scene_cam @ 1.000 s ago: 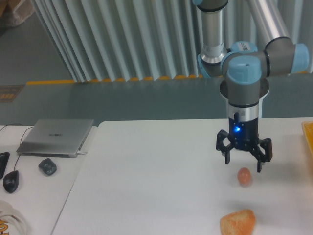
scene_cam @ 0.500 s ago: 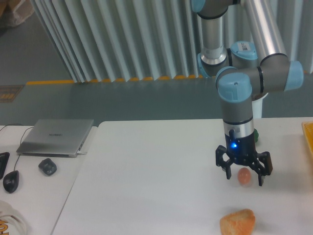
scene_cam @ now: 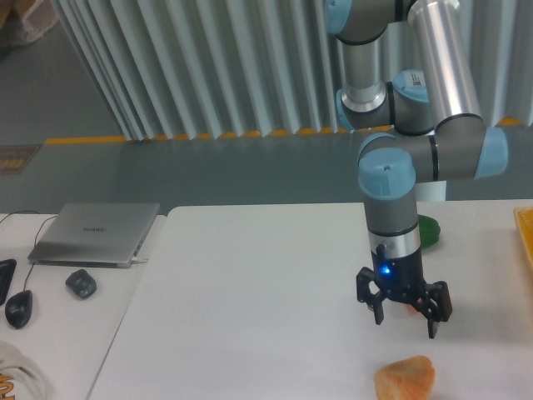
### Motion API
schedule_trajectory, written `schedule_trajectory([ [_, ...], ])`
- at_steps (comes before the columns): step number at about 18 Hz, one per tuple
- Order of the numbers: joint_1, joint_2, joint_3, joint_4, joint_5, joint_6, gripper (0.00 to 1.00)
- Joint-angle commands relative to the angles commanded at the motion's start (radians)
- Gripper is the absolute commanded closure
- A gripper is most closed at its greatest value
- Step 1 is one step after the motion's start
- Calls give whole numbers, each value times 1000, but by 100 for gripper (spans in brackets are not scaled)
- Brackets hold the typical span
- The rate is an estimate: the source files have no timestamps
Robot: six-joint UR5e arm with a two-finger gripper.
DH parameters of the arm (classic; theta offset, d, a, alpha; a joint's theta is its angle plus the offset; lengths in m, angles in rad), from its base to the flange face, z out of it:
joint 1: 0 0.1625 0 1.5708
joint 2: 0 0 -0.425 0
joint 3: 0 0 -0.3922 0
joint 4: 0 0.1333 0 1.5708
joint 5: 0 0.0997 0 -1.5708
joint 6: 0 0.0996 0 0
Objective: Place the triangular bread in the basket
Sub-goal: 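Move the open gripper over toward the triangular orange bread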
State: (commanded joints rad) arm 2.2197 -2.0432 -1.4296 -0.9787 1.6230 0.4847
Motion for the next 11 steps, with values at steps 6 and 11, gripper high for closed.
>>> schedule_trajectory([
  [6,-9,-31,-6,0,-14,-1,0],
  [11,-8,-46,-5,0,6,-44,0],
])
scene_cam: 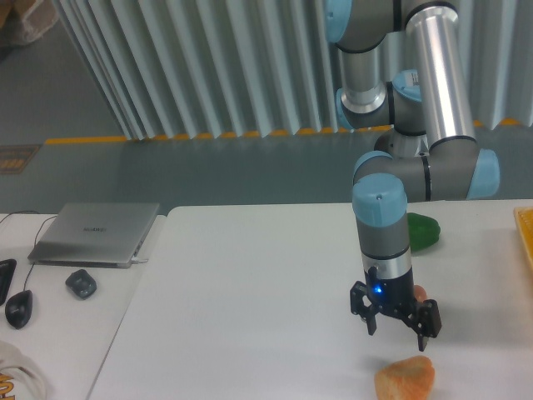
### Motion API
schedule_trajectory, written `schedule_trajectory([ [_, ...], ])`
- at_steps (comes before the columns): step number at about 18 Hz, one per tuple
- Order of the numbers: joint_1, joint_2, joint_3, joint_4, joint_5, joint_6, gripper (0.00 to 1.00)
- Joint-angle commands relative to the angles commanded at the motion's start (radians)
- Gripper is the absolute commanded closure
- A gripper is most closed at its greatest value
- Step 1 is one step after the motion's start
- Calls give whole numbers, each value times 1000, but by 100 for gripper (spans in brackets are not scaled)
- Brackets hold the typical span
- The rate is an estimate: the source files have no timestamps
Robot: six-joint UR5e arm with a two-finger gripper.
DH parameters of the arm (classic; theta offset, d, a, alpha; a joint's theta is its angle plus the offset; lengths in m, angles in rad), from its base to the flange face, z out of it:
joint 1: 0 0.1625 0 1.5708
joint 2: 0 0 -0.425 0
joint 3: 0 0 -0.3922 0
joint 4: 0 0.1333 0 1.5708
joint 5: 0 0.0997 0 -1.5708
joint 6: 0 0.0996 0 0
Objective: Place the triangular bread in the basket
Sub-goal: 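Move the open gripper over toward the triangular orange bread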
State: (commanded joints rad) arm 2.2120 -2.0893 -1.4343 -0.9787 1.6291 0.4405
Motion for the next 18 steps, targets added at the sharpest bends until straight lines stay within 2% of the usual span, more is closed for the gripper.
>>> schedule_trajectory([
  [4,23,2,2,0,3,-40,0],
  [6,38,-3,8,0,5,-147,0],
  [9,45,-6,8,3,8,-152,0],
  [12,37,-24,8,40,9,-148,0],
  [18,29,-31,8,44,8,-148,0],
])
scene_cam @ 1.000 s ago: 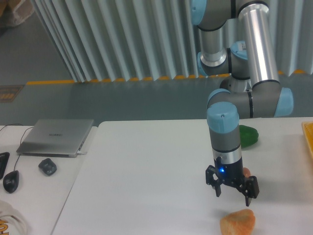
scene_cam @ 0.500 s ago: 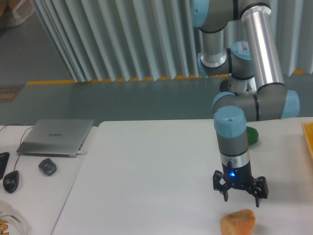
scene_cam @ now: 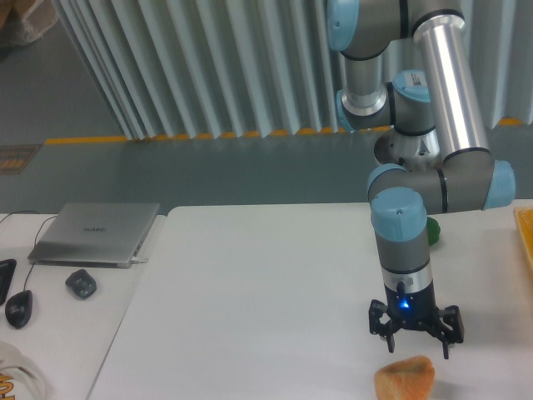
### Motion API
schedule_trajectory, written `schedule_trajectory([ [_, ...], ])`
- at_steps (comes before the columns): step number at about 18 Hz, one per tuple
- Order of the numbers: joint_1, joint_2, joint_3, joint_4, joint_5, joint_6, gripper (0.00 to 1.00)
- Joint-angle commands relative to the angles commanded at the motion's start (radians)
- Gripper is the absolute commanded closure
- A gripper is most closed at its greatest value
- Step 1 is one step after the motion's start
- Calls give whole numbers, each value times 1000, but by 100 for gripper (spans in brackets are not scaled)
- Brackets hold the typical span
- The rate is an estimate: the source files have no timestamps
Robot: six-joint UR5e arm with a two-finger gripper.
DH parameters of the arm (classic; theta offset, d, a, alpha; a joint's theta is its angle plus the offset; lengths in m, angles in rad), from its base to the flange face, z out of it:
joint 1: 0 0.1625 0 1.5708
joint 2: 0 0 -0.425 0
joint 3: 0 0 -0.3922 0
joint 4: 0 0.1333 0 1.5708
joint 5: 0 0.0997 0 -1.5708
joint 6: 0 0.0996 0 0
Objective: Place the triangular bread in the basket
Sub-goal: 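Lower the open gripper onto the triangular orange bread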
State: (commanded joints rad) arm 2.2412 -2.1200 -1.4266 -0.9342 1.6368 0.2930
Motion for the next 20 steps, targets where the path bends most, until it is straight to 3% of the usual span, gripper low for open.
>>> schedule_trajectory([
  [7,-12,-21,15,3,-5,3,0],
  [10,-37,-34,8,2,-20,69,0],
  [20,-25,-31,9,0,-29,9,0],
])
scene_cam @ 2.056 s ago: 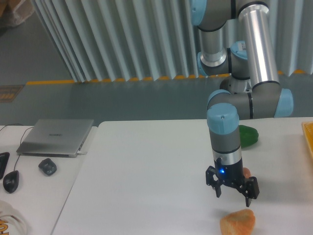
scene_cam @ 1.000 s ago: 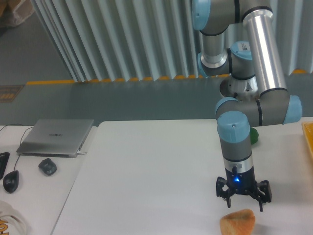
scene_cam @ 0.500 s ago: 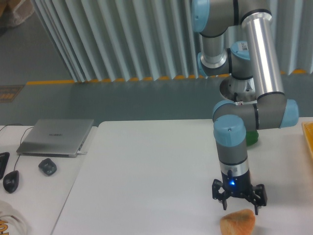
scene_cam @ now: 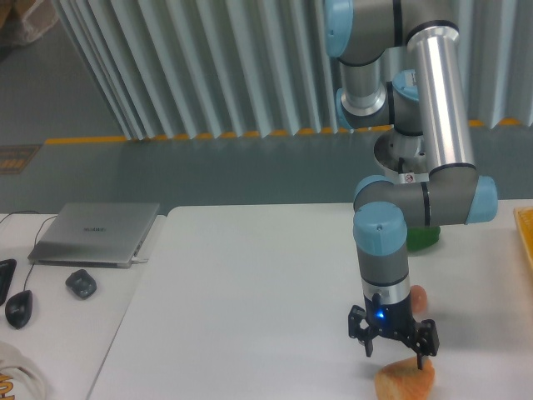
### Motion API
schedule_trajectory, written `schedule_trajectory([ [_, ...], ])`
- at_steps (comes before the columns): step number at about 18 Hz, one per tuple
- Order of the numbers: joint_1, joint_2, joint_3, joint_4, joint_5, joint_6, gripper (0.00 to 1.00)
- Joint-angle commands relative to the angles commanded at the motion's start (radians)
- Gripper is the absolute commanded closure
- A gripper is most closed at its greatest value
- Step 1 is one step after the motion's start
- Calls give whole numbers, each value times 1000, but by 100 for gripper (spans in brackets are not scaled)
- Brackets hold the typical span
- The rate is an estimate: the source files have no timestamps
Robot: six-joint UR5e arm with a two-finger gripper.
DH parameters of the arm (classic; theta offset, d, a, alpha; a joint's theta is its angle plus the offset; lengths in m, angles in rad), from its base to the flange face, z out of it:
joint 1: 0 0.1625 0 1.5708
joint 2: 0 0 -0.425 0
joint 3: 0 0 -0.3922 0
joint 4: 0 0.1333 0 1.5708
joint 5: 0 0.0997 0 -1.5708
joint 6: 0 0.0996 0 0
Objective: Place the triangular bread in the basket
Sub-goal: 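Lower the open gripper onto the triangular orange bread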
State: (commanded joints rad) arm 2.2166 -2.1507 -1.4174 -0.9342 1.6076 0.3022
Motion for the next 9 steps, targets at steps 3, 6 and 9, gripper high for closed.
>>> schedule_trajectory([
  [3,3,-3,0,3,2,-3,0],
  [6,15,-6,2,3,3,-3,0],
  [9,15,-14,5,3,38,-9,0],
])
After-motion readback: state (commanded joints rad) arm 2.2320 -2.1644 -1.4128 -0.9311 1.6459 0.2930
